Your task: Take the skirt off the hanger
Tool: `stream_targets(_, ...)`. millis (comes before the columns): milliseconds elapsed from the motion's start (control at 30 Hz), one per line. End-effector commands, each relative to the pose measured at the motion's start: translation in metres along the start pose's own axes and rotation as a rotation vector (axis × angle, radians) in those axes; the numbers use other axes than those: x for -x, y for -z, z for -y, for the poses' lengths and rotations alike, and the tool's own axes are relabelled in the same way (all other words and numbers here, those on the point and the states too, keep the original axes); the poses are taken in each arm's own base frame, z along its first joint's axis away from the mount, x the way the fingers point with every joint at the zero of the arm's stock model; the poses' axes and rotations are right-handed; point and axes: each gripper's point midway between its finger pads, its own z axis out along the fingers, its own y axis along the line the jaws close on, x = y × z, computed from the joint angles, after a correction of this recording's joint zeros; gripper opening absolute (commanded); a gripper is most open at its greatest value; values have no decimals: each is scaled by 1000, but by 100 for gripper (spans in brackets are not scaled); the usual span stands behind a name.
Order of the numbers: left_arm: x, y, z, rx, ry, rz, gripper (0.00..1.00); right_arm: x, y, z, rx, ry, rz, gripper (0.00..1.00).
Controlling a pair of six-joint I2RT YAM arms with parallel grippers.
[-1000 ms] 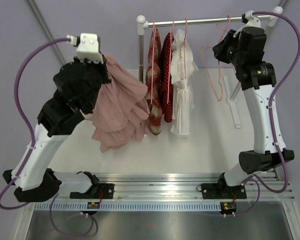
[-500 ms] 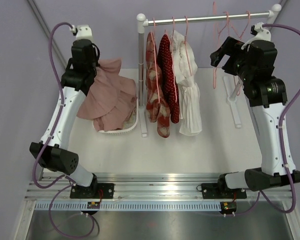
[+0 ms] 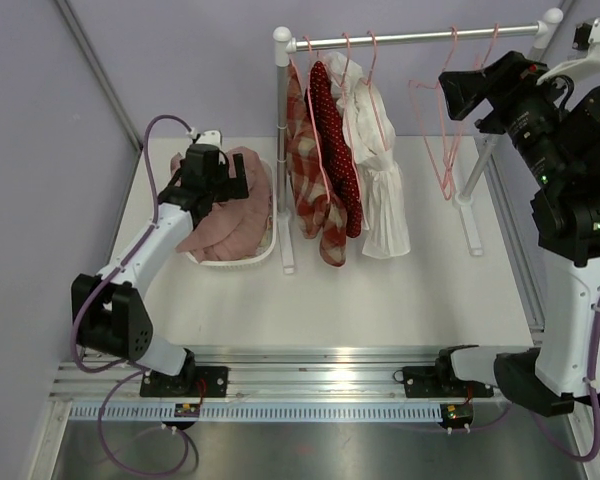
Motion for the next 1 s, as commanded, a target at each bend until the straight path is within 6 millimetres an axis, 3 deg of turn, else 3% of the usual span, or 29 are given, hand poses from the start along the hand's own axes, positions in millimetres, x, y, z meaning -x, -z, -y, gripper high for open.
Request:
stream_targets(0, 37, 53, 24, -107, 71, 203, 99, -27, -39, -21, 156, -29, -122, 92)
stream_targets(67, 25, 76, 32, -136, 78, 232, 99, -44, -57, -24, 196, -58, -192, 88)
stream_targets(133, 10, 86, 35, -150, 83, 233, 99, -49, -66, -27, 214, -68, -211, 87)
stream_targets(167, 5, 93, 45, -192, 90, 250, 99, -61, -77, -26, 213, -80, -242, 86)
stream_targets(200, -19, 95, 45, -217, 94, 232, 99, -65, -80, -26, 218, -80, -249, 84)
stream_targets(267, -33, 101, 56, -291, 103, 264, 99, -80, -92, -25, 218, -84, -283, 84)
stream_targets(300, -72, 92, 58, -309, 87, 207, 99, -87, -95, -27, 222, -82, -302, 83)
stream_targets(400, -89, 98, 65, -386, 145, 230, 99, -110, -106, -22, 204, -77, -357, 83)
stream_targets(433, -107, 93, 62, -387, 151, 209, 99, -114, -109, -20, 198, -75, -365, 82)
stream_targets(733, -111, 92, 71, -432, 165, 206, 99, -163, -122, -6, 156, -99, -449, 69)
stream_targets(967, -112, 95, 70, -438, 171, 218, 99, -187, -131, -14, 159, -105, -480, 54)
